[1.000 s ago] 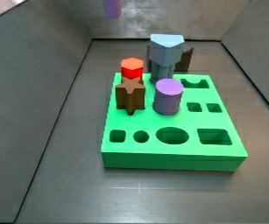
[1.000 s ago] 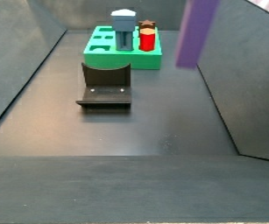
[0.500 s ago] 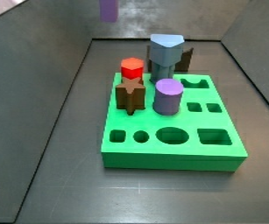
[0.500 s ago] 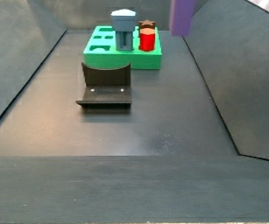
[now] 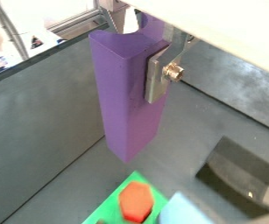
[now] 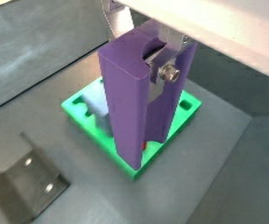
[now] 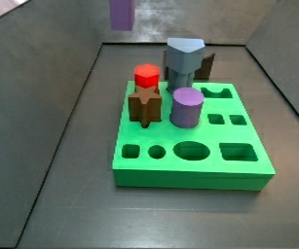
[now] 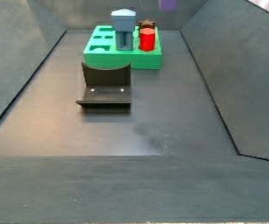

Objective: Pick up the arch object. Move up. Move to above the board. Insert the arch object.
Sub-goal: Move to above the board, then insert the arch object.

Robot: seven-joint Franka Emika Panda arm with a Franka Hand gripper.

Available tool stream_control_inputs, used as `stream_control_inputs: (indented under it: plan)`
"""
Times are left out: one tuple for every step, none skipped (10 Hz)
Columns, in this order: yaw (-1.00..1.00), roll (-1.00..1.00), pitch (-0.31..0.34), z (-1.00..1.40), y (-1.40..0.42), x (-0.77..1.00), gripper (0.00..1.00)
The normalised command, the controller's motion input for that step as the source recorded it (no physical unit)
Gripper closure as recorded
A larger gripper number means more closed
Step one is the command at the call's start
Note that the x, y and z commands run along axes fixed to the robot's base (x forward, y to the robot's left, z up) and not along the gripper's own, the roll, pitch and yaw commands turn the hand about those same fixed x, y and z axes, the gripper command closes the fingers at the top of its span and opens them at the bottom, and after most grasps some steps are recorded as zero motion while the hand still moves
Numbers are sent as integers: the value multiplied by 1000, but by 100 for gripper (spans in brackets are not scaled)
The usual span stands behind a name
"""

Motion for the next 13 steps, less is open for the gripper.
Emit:
stream_control_inputs:
  plan:
    - [12,-1,122,225,-1000,236,100]
    - [6,11,118,229,-1000,257,100]
    - [8,8,119,231,-990,275,100]
    - [10,15,125,145,-603,201,100]
    - [10,24,113,92,-358,149,100]
    - [0,-7,0,0,0,0,100]
    - [0,23,0,0,0,0,100]
    - [-363,0,140,0,169,640,100]
    - [-697,0,0,0,280,497,100]
    - [-714,-4,0,0,269,491,100]
    - [-731,0,0,0,260,446,100]
    - [-849,0,0,0,166,277,100]
    - [-866,0,0,0,143,251,100]
